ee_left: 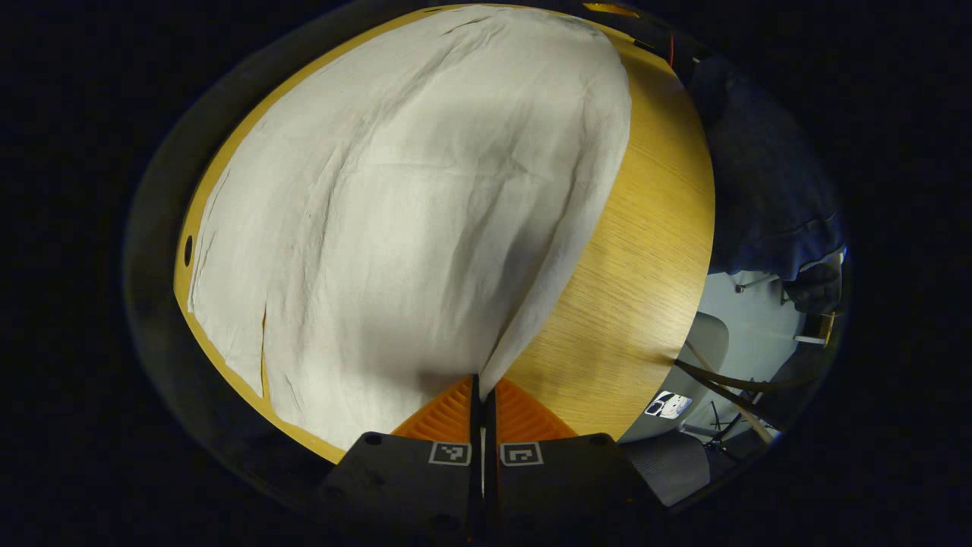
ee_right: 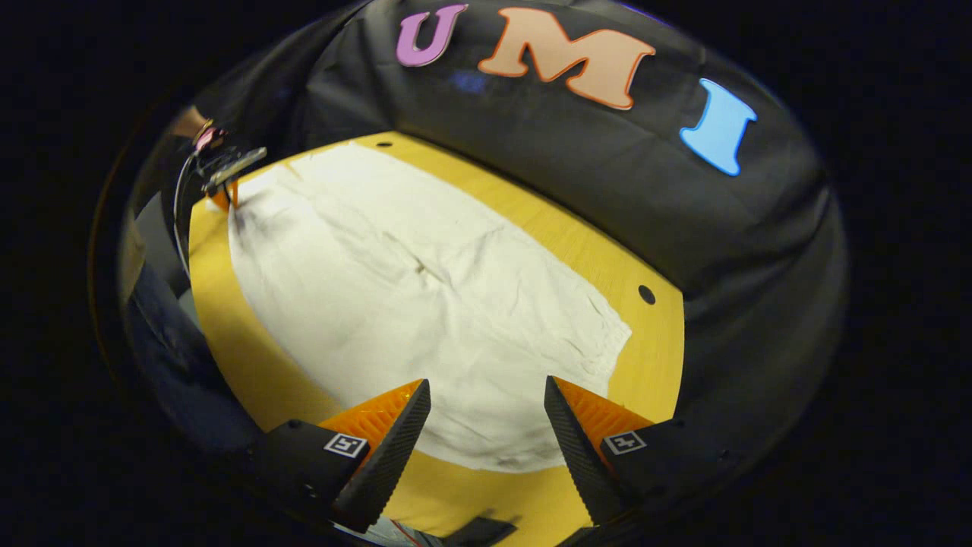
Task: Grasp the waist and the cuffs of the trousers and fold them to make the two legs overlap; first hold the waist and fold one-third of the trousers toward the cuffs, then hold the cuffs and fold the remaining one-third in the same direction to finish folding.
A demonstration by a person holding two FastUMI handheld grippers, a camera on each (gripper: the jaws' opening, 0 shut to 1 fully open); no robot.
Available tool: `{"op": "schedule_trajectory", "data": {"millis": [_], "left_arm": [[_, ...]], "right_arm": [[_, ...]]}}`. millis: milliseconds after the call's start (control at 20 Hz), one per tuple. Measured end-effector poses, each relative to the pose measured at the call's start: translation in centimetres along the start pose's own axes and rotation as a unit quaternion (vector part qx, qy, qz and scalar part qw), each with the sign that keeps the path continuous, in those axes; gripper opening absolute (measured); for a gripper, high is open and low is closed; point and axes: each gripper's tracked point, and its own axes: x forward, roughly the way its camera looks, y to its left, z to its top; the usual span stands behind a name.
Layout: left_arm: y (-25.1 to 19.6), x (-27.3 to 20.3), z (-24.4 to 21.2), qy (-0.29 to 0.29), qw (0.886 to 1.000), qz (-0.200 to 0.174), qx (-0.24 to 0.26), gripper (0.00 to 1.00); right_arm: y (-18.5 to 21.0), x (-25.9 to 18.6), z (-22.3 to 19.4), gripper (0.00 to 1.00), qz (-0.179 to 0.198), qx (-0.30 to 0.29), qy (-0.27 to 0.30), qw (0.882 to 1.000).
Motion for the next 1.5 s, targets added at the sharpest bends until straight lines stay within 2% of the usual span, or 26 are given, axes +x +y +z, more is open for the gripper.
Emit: {"op": "schedule_trajectory", "data": {"millis": [200,450,650,700,900,1050,1100,1150,1200,1250,1300,1350,1450,1500], "left_arm": [[0.0,0.1,0.0,0.008,1.0,0.004,-0.008,0.0],[0.1,0.2,0.0,0.017,1.0,0.019,-0.012,0.0],[-0.1,0.2,-0.1,0.021,0.999,0.026,-0.01,0.0],[-0.1,0.2,0.0,0.022,0.999,0.027,-0.01,0.0],[-0.1,0.3,0.0,0.024,0.999,0.025,-0.005,0.0],[0.0,0.3,-0.1,0.027,0.999,0.021,0.002,0.0],[0.0,0.3,-0.1,0.028,0.999,0.021,0.004,0.0],[0.0,0.3,-0.1,0.028,0.999,0.02,0.005,0.0],[0.0,0.4,-0.1,0.028,0.999,0.019,0.004,0.0],[0.0,0.4,-0.1,0.027,0.999,0.018,0.004,0.0],[0.0,0.4,-0.1,0.027,0.999,0.017,0.003,0.0],[0.0,0.3,-0.1,0.027,0.999,0.016,0.003,0.0],[0.0,0.3,-0.1,0.028,1.0,0.014,0.004,0.0],[0.0,0.3,-0.1,0.028,1.0,0.012,0.004,0.0]], "right_arm": [[-0.1,1.0,-5.5,0.97,0.055,-0.077,0.077,0.993],[0.5,3.4,-9.5,0.97,0.115,-0.174,0.146,0.967],[0.4,4.7,-12.0,0.96,0.141,-0.222,0.191,0.946],[0.6,4.9,-12.2,0.97,0.152,-0.22,0.195,0.944],[1.0,4.8,-12.3,0.9,0.182,-0.207,0.223,0.935],[1.1,4.9,-12.4,0.88,0.191,-0.208,0.245,0.928],[1.1,5.0,-12.3,0.82,0.191,-0.212,0.247,0.926],[1.0,5.1,-12.2,0.88,0.188,-0.211,0.251,0.926],[0.9,5.0,-12.4,0.88,0.186,-0.209,0.256,0.925],[0.9,5.0,-12.2,0.84,0.185,-0.209,0.259,0.925],[1.0,5.0,-12.4,0.88,0.183,-0.208,0.263,0.924],[1.0,5.0,-12.3,0.88,0.181,-0.206,0.268,0.924],[0.9,5.1,-12.1,0.81,0.177,-0.204,0.273,0.923],[0.5,5.2,-12.2,0.67,0.175,-0.203,0.272,0.924]]}}
